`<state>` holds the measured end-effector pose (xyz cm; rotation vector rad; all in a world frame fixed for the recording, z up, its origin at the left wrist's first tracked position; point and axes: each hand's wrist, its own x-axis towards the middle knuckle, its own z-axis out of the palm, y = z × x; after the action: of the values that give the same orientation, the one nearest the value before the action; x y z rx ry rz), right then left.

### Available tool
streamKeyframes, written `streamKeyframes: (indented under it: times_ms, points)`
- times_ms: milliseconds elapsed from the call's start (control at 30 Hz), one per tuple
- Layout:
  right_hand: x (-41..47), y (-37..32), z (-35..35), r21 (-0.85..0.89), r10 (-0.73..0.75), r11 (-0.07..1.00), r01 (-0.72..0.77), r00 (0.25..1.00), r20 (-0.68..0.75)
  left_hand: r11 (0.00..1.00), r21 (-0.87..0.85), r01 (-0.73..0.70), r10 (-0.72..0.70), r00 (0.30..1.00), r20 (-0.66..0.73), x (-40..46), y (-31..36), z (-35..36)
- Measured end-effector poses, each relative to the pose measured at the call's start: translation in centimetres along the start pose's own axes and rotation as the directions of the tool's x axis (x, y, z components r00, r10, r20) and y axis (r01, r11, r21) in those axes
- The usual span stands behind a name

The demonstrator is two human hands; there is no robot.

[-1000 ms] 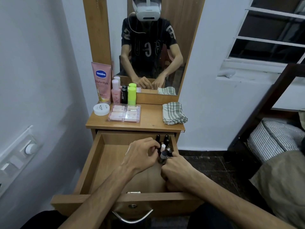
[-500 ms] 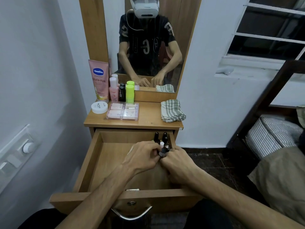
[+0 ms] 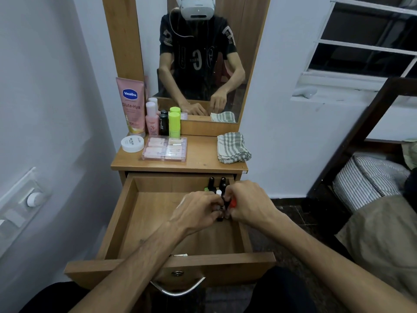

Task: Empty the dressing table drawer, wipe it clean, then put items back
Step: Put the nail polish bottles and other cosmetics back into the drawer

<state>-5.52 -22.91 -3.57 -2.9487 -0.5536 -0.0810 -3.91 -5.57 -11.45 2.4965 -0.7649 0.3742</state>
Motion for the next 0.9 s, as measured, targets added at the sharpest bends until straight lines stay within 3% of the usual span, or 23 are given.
streamKeyframes:
  times_ms: [367,900]
  points:
    - [-0.4,0.8,2.1,0.089,-0.012,0.996,0.017,0.998,-0.063,1.000,0.009,-0.008,0.008,1.000,-0.006,0.0,0.1,0.0]
    - [-1.1,1.0,2.4,0.049,-0.047,0.998,0.049,0.998,-0.035,1.000,-0.018,0.008,-0.008,1.000,-0.022,-0.4,0.3,-0.7]
